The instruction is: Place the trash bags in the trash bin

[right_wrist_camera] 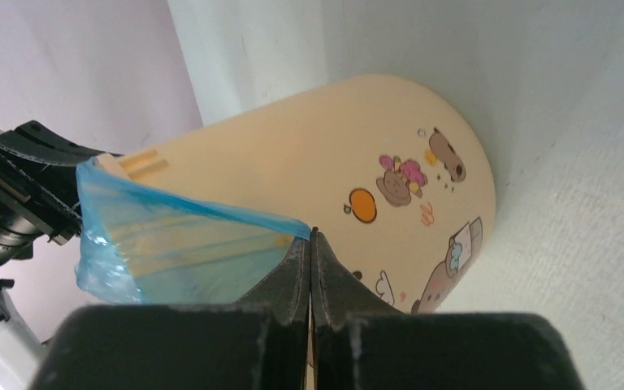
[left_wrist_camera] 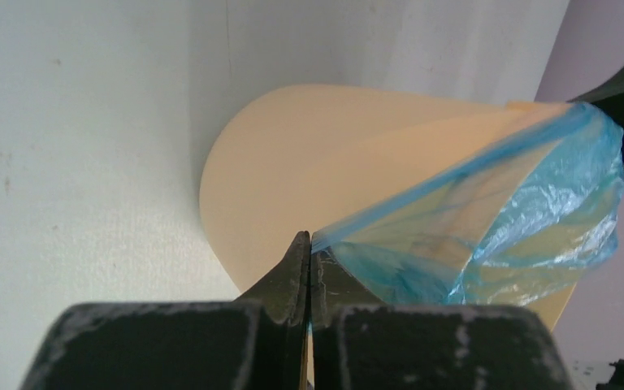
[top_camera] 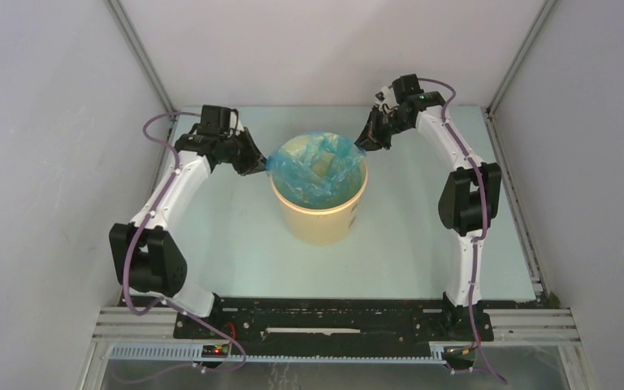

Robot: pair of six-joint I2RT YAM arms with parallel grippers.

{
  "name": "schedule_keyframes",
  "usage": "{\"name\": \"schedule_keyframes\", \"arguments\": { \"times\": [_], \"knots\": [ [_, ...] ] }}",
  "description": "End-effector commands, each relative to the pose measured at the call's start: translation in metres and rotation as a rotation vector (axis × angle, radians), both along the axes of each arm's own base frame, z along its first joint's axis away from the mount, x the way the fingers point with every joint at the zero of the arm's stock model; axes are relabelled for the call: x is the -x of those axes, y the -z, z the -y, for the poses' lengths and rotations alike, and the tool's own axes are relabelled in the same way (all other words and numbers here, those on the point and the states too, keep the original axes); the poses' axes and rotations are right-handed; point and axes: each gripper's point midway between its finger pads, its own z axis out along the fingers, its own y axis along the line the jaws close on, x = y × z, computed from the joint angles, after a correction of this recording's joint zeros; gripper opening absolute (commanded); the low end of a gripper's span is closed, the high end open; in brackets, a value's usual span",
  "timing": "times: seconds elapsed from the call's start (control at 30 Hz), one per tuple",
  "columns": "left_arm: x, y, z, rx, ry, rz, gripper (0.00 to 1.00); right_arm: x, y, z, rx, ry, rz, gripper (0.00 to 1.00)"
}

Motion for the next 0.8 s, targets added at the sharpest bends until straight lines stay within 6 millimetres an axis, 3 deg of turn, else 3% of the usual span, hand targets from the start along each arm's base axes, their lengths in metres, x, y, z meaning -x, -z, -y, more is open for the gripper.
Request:
{"name": "schedule_keyframes", "arguments": {
  "times": [0.0,0.07,0.2,0.37,0.5,0.57,0.67,0.77],
  "knots": [
    [0.032,-0.005,-0.009,-0.016,0.026,0.029,0.0,0.023,-0.015,0.015,0.044,-0.049,0.056,0.04],
    [0.039,0.001,-0.012,-0.031,0.03,0.021,0.01,0.024,-0.007,0.023,0.081,-0.059,0.063,0.11],
    [0.049,0.014,-0.002,0.027,0.047,-0.038,0.0,0.024,-0.007,0.04,0.175,-0.083,0.069,0.4],
    [0.049,0.006,0.006,0.065,0.028,-0.007,0.0,0.031,-0.081,0.06,0.27,0.014,0.194,0.64],
    [0.054,0.009,0.004,0.062,0.018,-0.013,0.0,0.064,-0.126,0.077,0.355,0.152,0.302,0.75],
    [0.056,0.011,0.004,0.061,0.014,-0.015,0.0,0.083,-0.14,0.06,0.279,0.169,0.324,0.77],
    [0.055,0.011,0.005,0.072,0.012,-0.012,0.0,0.114,-0.17,0.016,0.117,0.174,0.386,0.79],
    [0.053,0.011,0.006,0.078,0.014,-0.014,0.0,0.143,-0.175,-0.03,-0.011,0.16,0.367,0.8]
  ]
}}
